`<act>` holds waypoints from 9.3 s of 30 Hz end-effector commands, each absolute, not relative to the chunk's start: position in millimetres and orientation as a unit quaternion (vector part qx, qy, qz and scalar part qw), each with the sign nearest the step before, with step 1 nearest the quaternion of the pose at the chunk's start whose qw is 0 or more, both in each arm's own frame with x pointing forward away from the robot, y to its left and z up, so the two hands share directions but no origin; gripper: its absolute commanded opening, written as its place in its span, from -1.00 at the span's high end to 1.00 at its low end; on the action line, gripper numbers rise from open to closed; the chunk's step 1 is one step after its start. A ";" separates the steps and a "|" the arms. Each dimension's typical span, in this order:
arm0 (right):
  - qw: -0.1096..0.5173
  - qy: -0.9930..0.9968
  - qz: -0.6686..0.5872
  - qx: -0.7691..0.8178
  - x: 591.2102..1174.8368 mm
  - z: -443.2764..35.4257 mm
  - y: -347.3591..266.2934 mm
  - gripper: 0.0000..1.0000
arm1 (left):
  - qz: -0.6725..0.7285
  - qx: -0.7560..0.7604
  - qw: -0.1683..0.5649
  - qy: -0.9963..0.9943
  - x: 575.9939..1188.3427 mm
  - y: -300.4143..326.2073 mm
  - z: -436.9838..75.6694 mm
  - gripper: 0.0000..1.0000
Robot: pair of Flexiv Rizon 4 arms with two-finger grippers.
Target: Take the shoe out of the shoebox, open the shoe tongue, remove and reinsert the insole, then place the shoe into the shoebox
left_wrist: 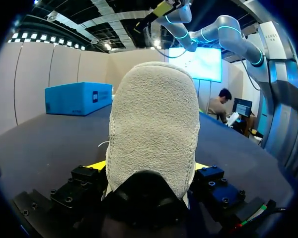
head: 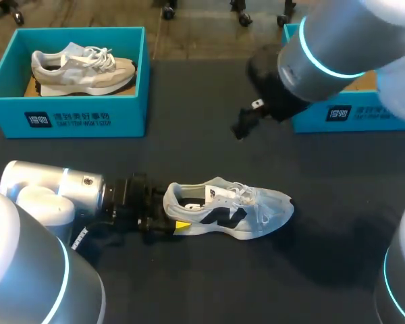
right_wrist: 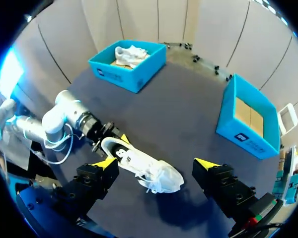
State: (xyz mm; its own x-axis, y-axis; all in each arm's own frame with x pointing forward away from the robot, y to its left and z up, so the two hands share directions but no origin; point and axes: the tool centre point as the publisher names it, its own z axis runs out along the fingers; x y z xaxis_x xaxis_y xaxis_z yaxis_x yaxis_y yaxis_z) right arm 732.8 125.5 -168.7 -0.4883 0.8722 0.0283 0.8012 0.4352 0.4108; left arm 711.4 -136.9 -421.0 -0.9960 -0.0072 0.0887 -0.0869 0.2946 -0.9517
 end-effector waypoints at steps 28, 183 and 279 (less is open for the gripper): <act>0.062 0.818 0.065 0.568 729.4 -187.9 157.0 -1.00 | 0.592 0.029 0.034 -0.805 712.8 -137.5 -423.6 1.00; 0.107 0.695 -0.103 0.704 712.5 -346.2 72.2 1.00 | 0.592 0.029 0.034 -0.805 712.8 -137.5 -423.6 1.00; 0.066 0.968 0.065 0.233 747.5 -237.8 180.7 -1.00 | 0.592 0.029 0.034 -0.805 712.8 -137.5 -423.6 1.00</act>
State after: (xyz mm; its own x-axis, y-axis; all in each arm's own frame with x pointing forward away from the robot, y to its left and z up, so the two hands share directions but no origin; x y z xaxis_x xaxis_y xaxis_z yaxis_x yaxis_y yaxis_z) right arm 747.9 181.5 -237.1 -0.8828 0.4592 -0.0992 0.4422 0.8835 0.1544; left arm 711.4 -137.0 -420.9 -0.9960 -0.0069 0.0888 -0.0869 0.2946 -0.9516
